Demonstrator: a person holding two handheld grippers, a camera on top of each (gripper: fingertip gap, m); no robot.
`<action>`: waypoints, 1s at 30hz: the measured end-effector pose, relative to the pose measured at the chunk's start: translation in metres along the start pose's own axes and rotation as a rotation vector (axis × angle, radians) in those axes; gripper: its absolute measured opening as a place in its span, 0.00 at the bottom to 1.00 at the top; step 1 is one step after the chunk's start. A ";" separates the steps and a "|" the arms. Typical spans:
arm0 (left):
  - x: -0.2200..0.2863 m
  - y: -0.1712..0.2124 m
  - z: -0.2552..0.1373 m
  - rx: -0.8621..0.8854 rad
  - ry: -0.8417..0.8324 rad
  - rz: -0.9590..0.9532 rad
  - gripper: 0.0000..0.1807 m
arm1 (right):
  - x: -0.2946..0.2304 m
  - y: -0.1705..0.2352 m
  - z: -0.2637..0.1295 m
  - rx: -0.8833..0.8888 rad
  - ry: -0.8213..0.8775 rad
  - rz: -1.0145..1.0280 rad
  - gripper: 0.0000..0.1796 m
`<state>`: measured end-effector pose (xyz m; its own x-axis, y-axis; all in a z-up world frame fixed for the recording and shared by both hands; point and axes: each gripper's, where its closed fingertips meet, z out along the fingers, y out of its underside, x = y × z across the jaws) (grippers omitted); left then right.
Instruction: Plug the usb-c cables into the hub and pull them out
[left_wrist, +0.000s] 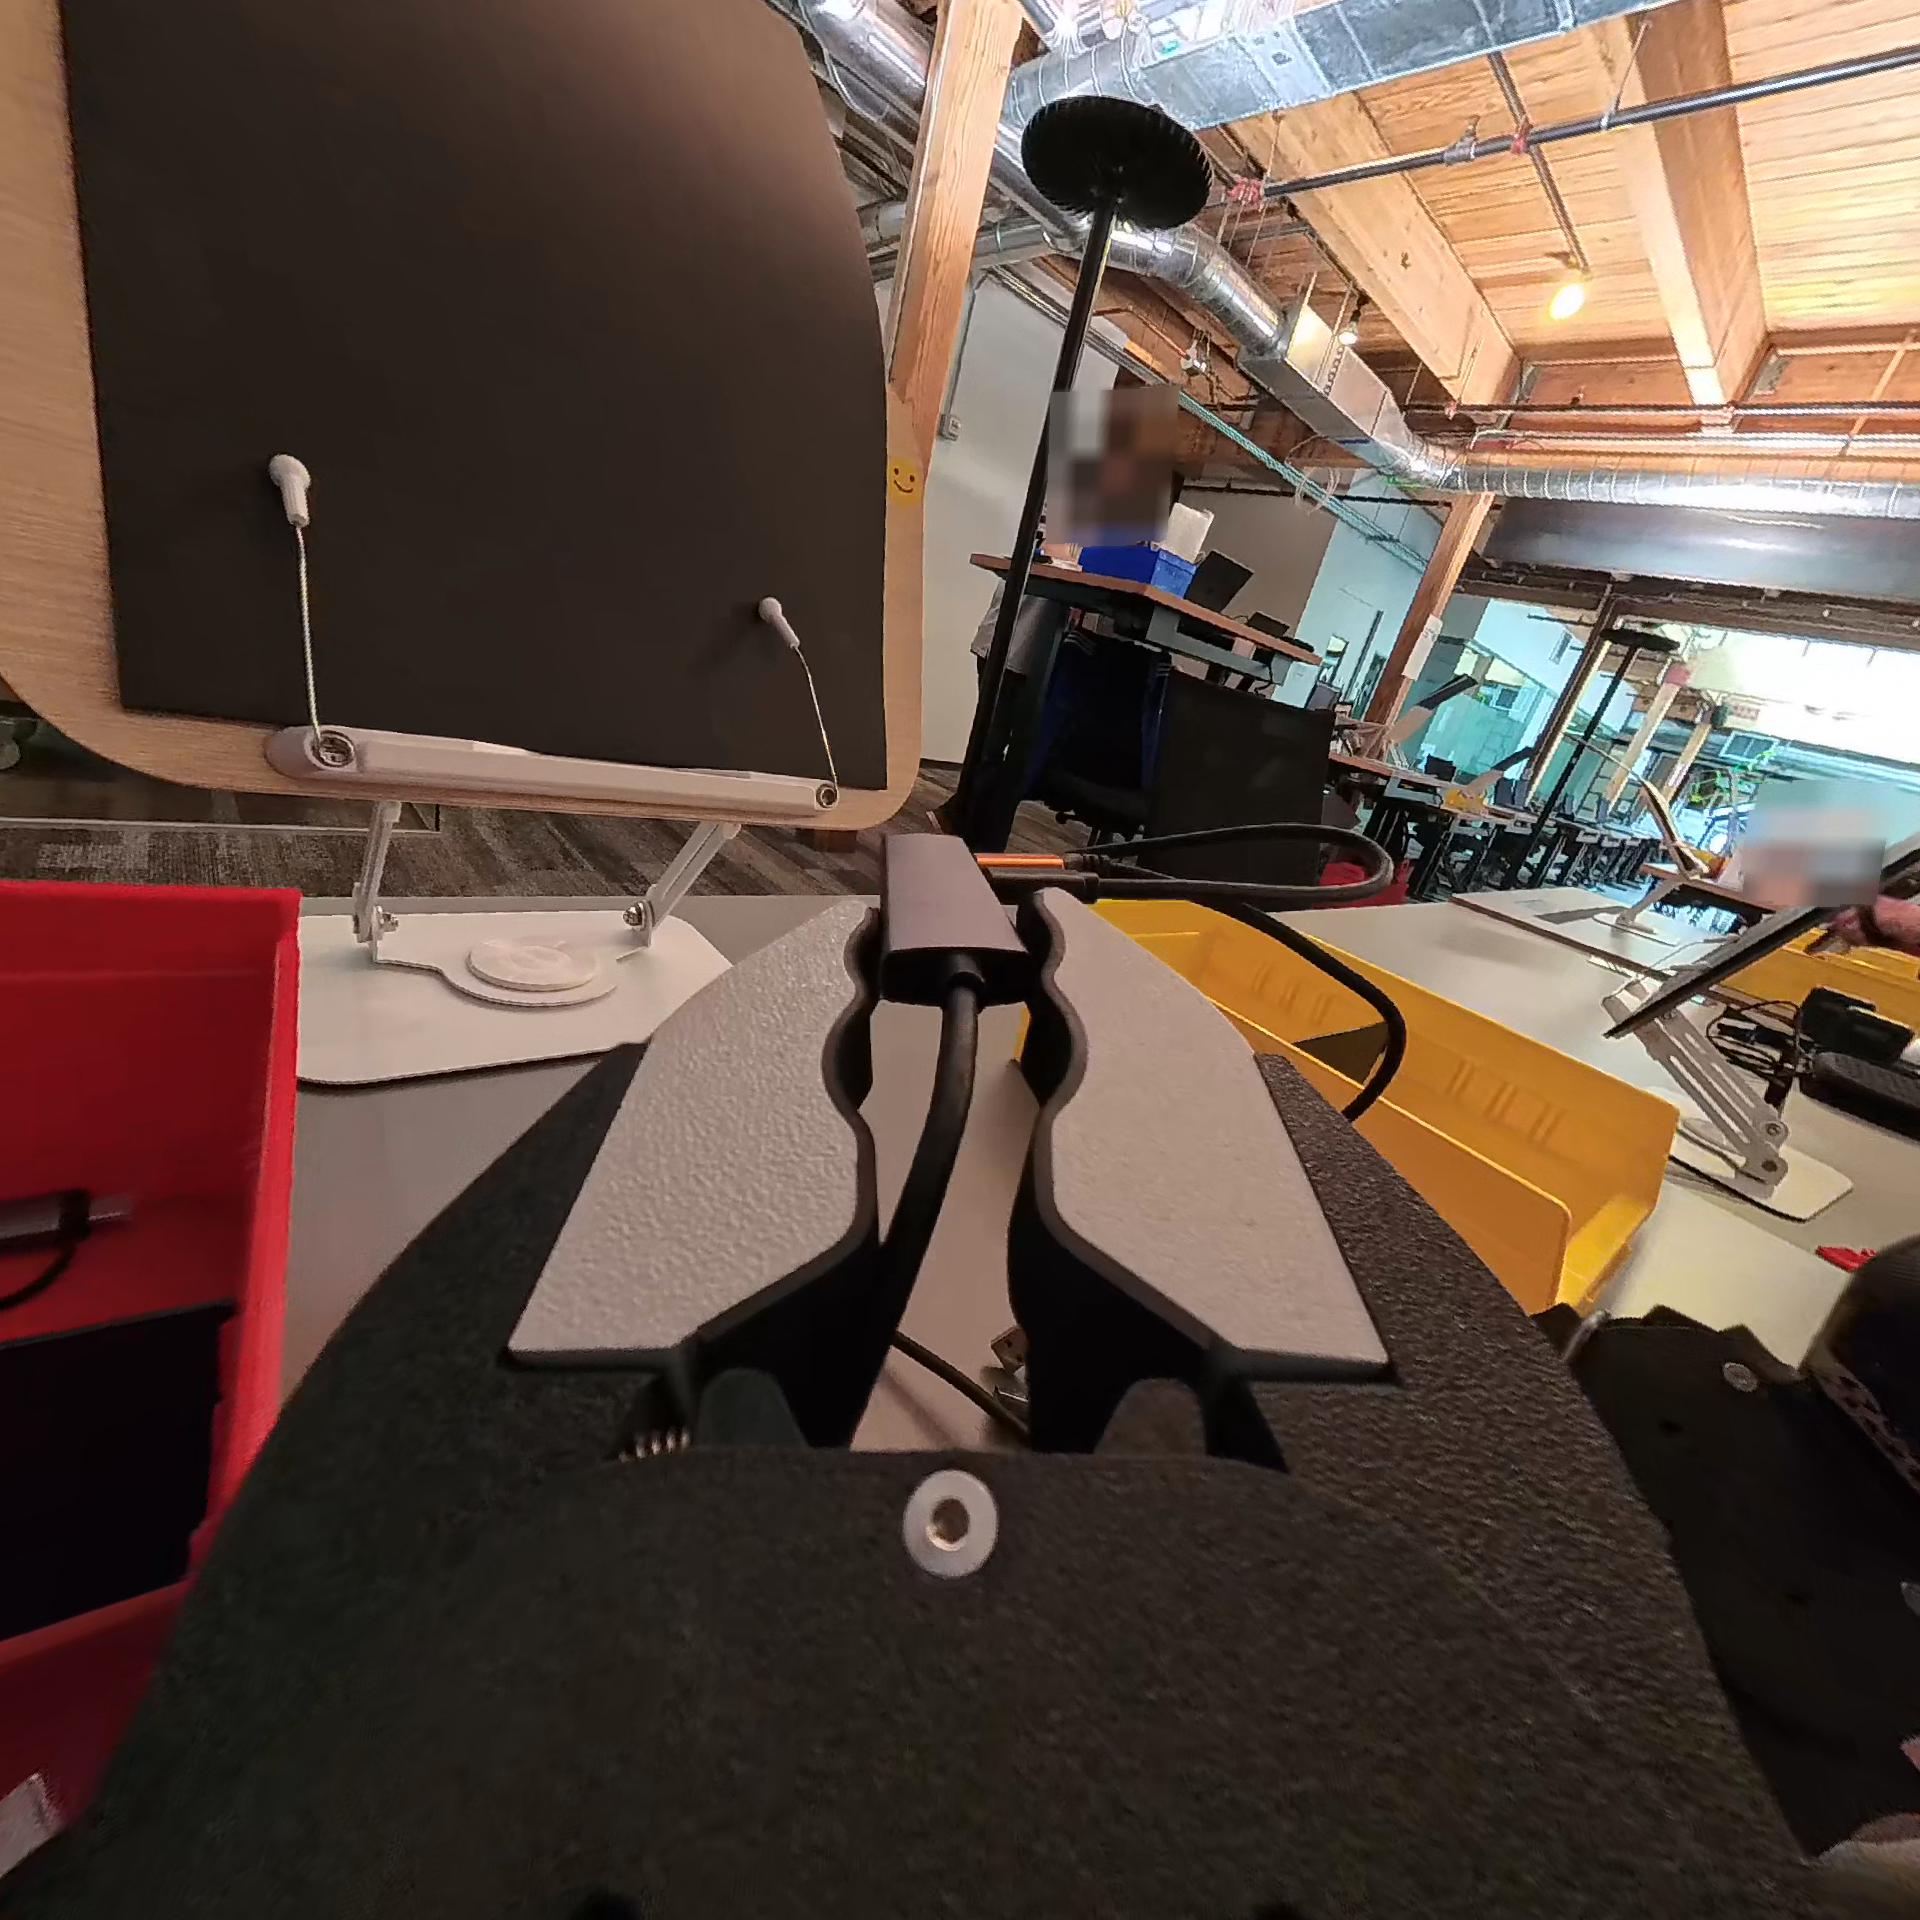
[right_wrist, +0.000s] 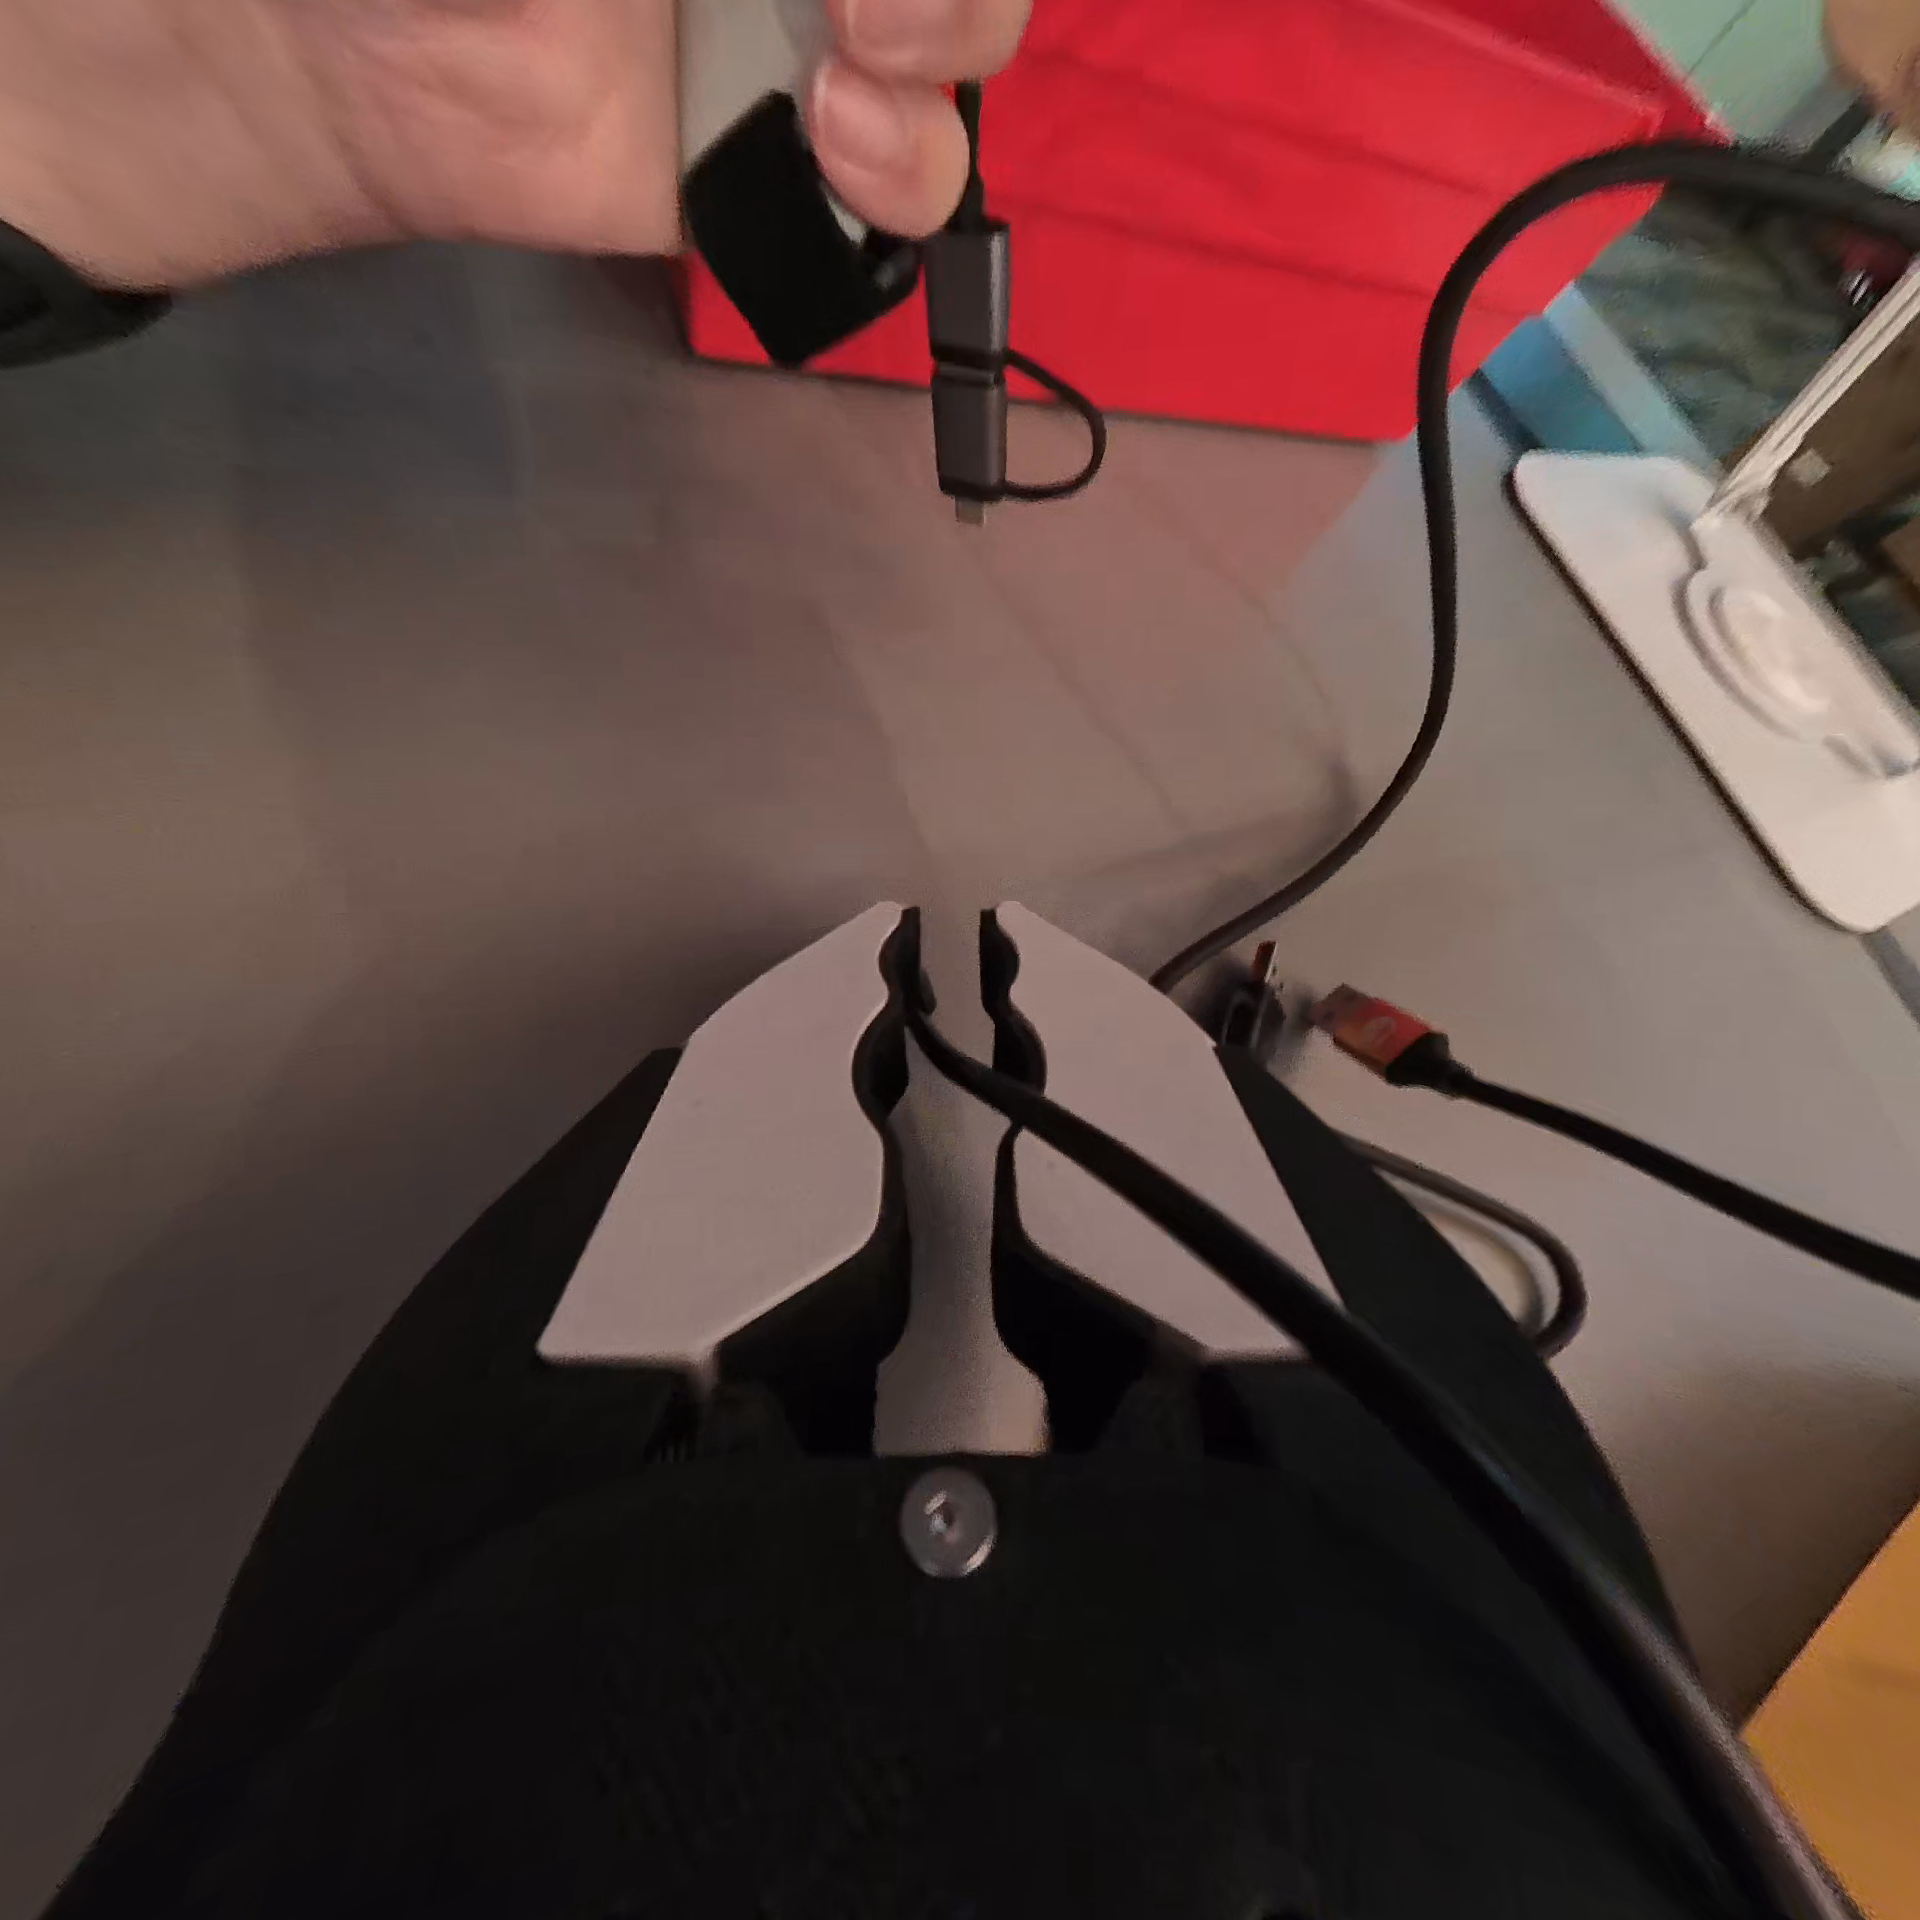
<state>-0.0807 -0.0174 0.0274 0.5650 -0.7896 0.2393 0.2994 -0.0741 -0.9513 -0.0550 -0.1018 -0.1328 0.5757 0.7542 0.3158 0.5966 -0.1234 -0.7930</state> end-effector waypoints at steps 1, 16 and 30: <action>0.000 0.000 0.000 -0.002 0.001 0.001 0.13 | 0.000 0.004 0.001 -0.027 -0.002 0.015 0.07; 0.005 0.005 0.003 -0.030 0.011 0.024 0.13 | 0.000 0.024 -0.002 -0.196 0.008 0.194 0.13; 0.007 0.011 0.006 -0.056 0.017 0.031 0.13 | 0.003 0.018 -0.012 -0.170 0.047 0.255 0.14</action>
<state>-0.0689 -0.0201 0.0200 0.5598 -0.8023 0.2070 0.2386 -0.0832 -0.9676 -0.0355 -0.1097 -0.1402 0.7418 0.6547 0.1451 0.5125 -0.4139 -0.7523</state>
